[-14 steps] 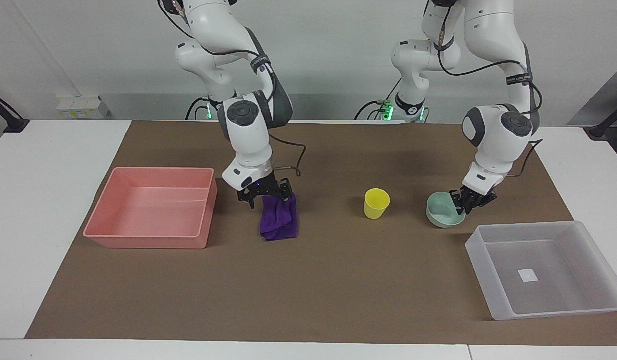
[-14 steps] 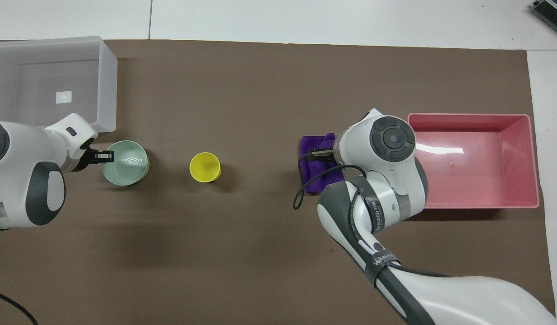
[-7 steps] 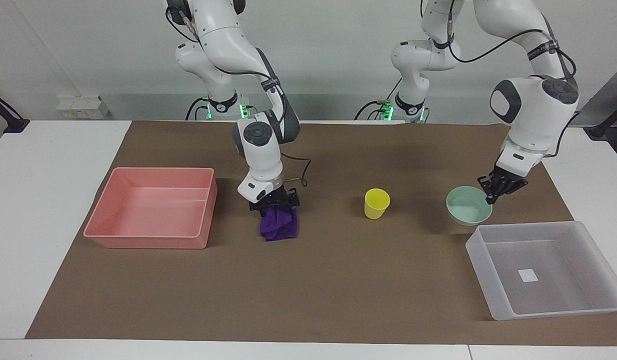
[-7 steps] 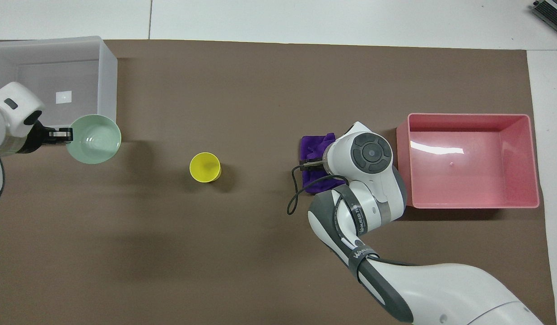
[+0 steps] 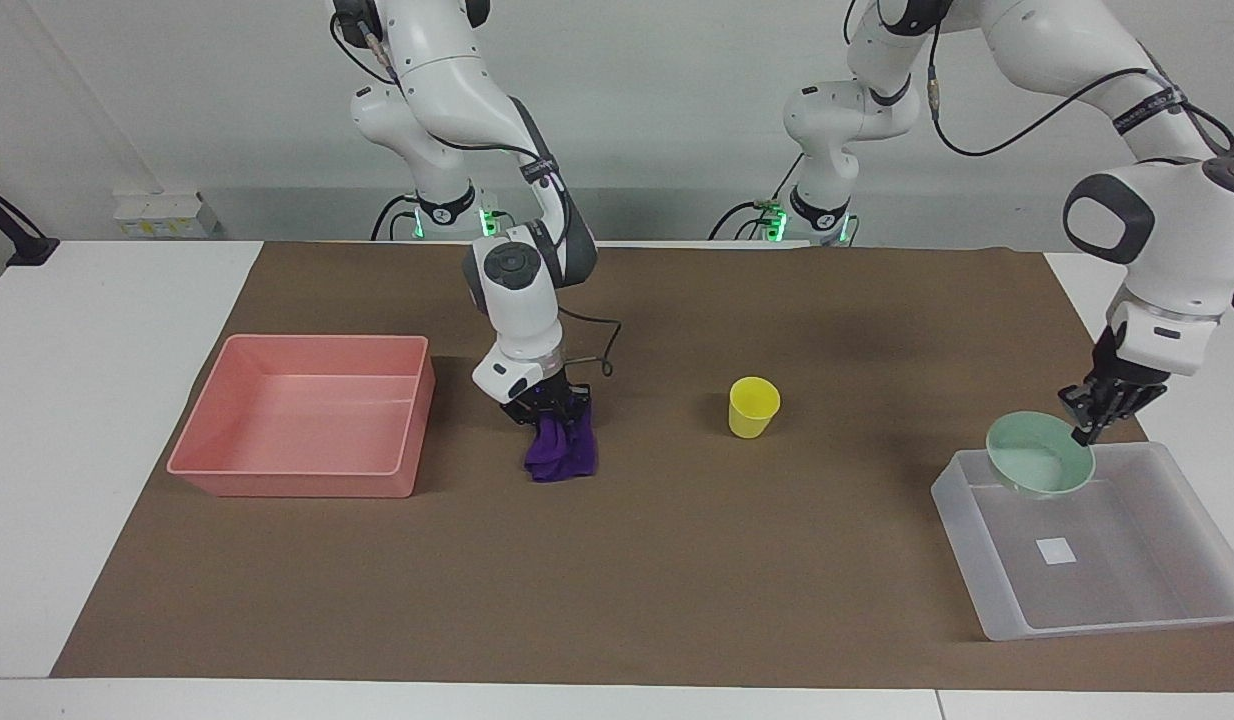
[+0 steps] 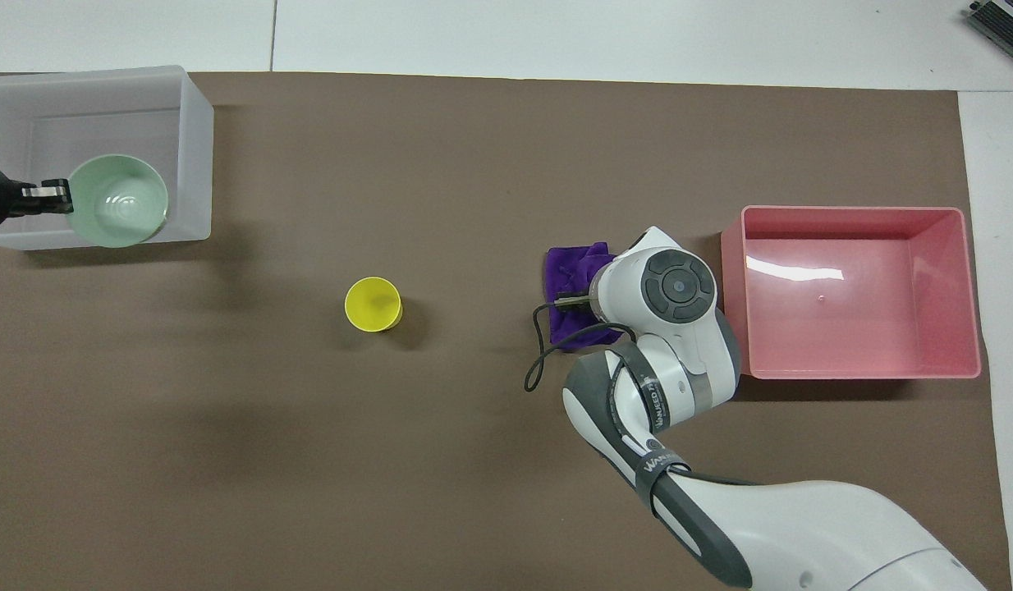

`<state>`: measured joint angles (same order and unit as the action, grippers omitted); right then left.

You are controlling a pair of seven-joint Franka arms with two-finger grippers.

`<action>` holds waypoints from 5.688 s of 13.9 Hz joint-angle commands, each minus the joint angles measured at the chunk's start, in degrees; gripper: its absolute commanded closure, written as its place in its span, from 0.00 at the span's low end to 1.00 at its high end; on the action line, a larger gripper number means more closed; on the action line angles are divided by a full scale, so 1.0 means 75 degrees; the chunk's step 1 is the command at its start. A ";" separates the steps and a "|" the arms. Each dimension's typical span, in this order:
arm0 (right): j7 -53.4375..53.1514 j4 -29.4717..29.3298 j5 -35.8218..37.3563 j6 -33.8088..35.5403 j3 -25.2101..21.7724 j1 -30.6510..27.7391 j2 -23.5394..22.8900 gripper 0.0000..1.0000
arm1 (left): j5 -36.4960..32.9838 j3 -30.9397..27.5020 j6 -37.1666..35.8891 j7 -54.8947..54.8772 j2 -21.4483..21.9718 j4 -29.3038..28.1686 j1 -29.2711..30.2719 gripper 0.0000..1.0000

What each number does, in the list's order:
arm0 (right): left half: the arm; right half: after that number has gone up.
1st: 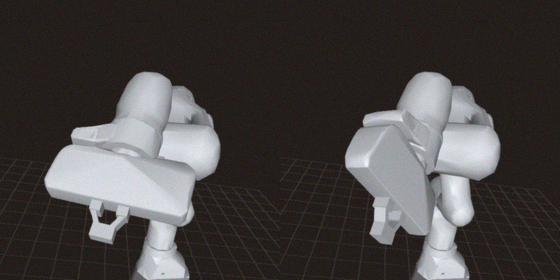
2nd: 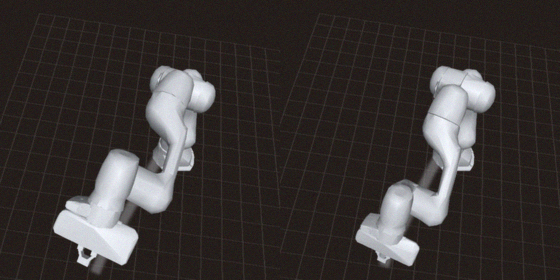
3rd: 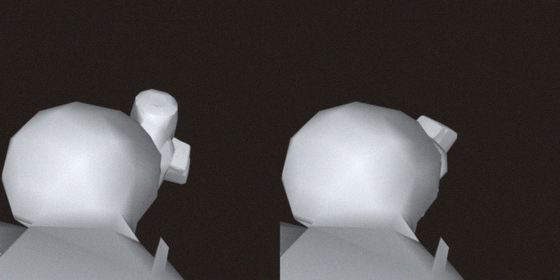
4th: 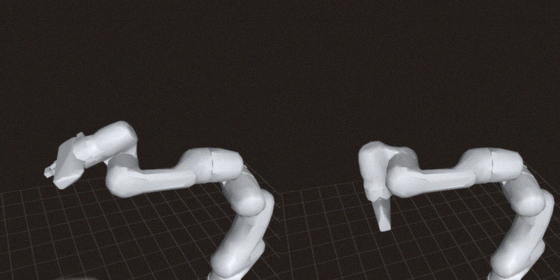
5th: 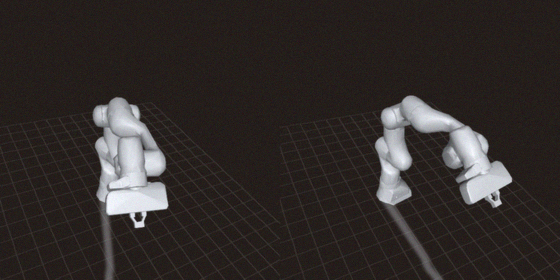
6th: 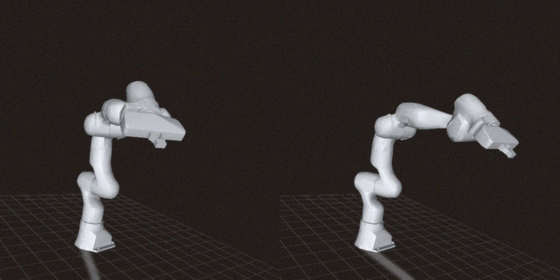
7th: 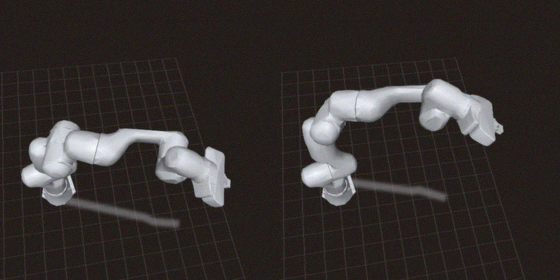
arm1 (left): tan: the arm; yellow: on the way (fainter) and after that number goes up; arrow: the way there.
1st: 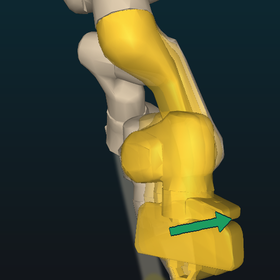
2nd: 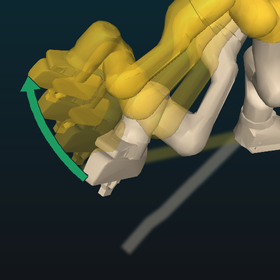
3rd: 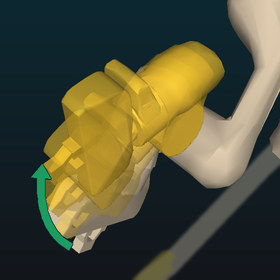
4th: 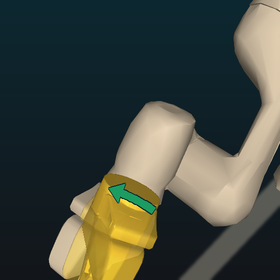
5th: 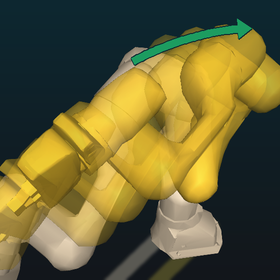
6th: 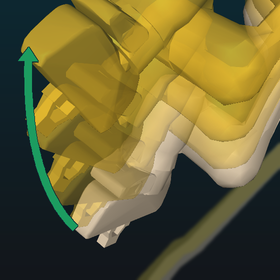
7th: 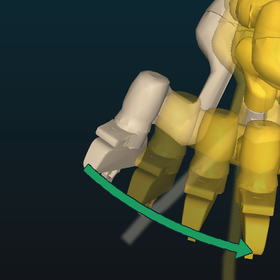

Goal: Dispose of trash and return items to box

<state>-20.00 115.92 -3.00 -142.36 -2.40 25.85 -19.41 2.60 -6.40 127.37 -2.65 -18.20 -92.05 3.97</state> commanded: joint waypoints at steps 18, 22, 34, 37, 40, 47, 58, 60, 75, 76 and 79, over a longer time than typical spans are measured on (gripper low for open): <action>0.0589 -0.2273 0.0693 0.4778 -0.0067 -0.1897 0.2459 1.00 | 0.0099 0.0114 0.0092 -0.0572 0.0453 -0.1057 -0.0925 0.00; 0.2078 -0.1350 0.0575 0.3832 -0.0056 -0.3070 0.2482 1.00 | 0.0099 0.0091 0.0115 -0.0211 0.1535 -0.2607 -0.1909 0.00; 0.2679 0.0961 0.0540 0.0420 -0.0056 -0.4080 0.1288 1.00 | 0.0087 0.0126 0.1639 0.1993 0.1736 -0.4507 -0.4219 0.41; 0.2679 0.0903 0.0540 0.0254 -0.0056 -0.4057 0.1088 0.55 | 0.0099 0.0126 0.1592 0.2555 0.1724 -0.4508 -0.4290 1.00; 0.2679 0.0844 0.0540 0.0417 -0.0056 -0.4022 0.1309 0.00 | 0.0099 0.0126 0.1510 0.2838 0.1735 -0.4275 -0.4302 1.00; 0.1369 -0.0152 0.0669 0.2771 0.0061 -0.3261 0.2492 0.00 | -0.0321 0.0044 0.0232 0.2640 0.1712 -0.2120 -0.2900 1.00; 0.1436 -0.3208 0.0575 0.6989 -0.0044 -0.3236 0.3104 0.00 | -0.0065 0.0220 -0.0775 0.0401 -0.1192 0.1890 -0.0108 1.00; 0.1705 -0.3269 0.0611 0.7156 -0.0056 -0.3248 0.3127 0.00 | -0.0018 0.0383 -0.0857 0.0401 -0.1509 0.1972 0.0162 1.00; 0.2093 -0.2988 0.0599 0.7402 -0.0067 -0.3307 0.3349 0.00 | 0.0193 0.0595 -0.0306 -0.0372 -0.1012 0.1227 0.0199 0.00; 0.2081 -0.2965 0.0599 0.7403 -0.0067 -0.3295 0.3361 0.00 | 0.0181 0.0595 -0.0330 -0.0384 -0.0566 0.0828 0.0175 0.00; 0.2070 -0.2918 0.0587 0.7356 -0.0056 -0.3295 0.3373 0.00 | 0.0112 0.0560 -0.0912 -0.0478 0.0642 -0.0239 -0.0514 0.00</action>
<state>-6.14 93.07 1.61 -87.67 -3.00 1.82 4.79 3.22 -1.28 122.70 -5.10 -21.56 -84.66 3.82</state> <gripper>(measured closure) 0.000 0.000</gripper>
